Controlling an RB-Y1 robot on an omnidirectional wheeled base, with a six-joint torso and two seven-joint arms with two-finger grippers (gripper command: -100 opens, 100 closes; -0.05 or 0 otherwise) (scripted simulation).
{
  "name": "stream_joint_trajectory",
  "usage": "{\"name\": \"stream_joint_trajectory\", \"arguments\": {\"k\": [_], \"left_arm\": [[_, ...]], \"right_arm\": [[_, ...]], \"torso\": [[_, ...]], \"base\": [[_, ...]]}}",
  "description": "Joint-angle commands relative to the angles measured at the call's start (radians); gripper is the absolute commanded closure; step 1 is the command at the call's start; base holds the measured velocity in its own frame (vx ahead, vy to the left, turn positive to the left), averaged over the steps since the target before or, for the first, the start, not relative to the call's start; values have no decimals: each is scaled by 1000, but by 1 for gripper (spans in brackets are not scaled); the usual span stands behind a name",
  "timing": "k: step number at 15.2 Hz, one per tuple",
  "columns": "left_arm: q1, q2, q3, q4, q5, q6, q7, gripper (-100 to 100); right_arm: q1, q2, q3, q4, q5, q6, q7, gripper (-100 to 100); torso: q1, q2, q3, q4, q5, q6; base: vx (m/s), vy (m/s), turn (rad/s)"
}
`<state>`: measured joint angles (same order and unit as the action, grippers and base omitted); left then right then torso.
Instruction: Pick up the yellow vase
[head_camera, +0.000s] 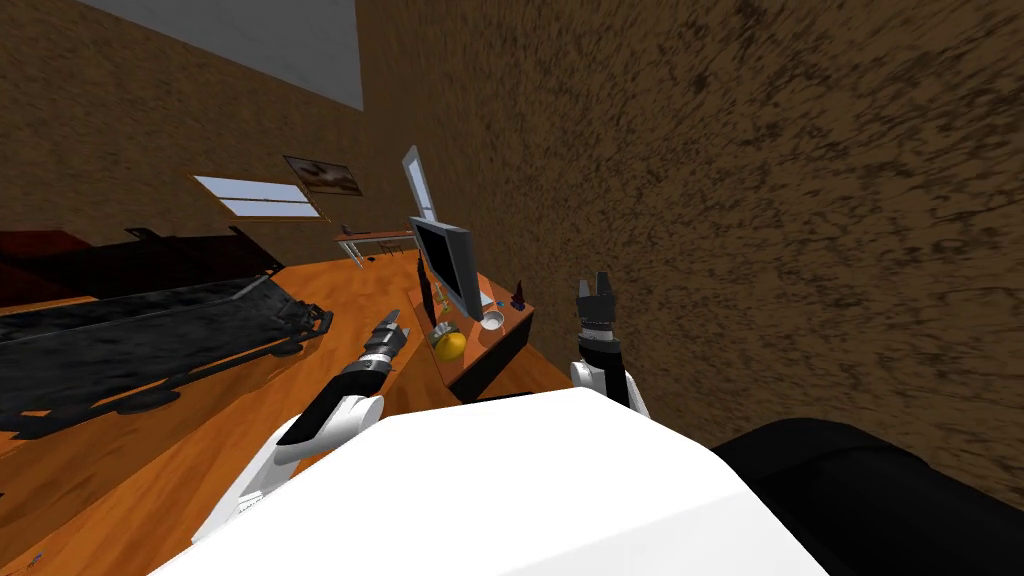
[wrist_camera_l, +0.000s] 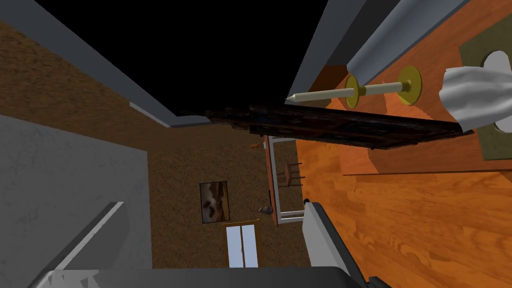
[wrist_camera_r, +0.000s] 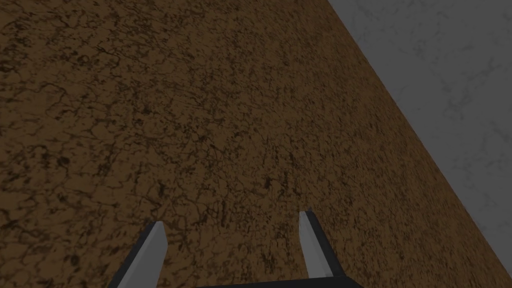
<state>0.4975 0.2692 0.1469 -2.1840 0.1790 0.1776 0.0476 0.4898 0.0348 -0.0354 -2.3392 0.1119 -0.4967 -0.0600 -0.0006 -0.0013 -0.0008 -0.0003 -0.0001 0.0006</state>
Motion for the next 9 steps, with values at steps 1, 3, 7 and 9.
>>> {"name": "stream_joint_trajectory", "arguments": {"k": [1,3,7,9], "left_arm": [[-1,14,16,10,16,50,-4,-100],[-4,24,35,25,33,87,-12,-100],[-8,33,53,41,51,159,-21,-100],[-8,33,53,41,51,176,-21,-100]], "right_arm": [[0,0,0,0,0,0,0,0],[0,0,0,0,0,0,0,0],[0,0,0,0,0,0,0,0],[0,0,0,0,0,0,0,0]], "torso": [[0,0,0,0,0,0],[0,0,0,0,0,-1],[0,1,0,0,0,0],[0,1,1,0,0,-1]], "base": [[17,-7,-194],[16,-4,-118],[7,-4,-140],[0,0,-19]]}}
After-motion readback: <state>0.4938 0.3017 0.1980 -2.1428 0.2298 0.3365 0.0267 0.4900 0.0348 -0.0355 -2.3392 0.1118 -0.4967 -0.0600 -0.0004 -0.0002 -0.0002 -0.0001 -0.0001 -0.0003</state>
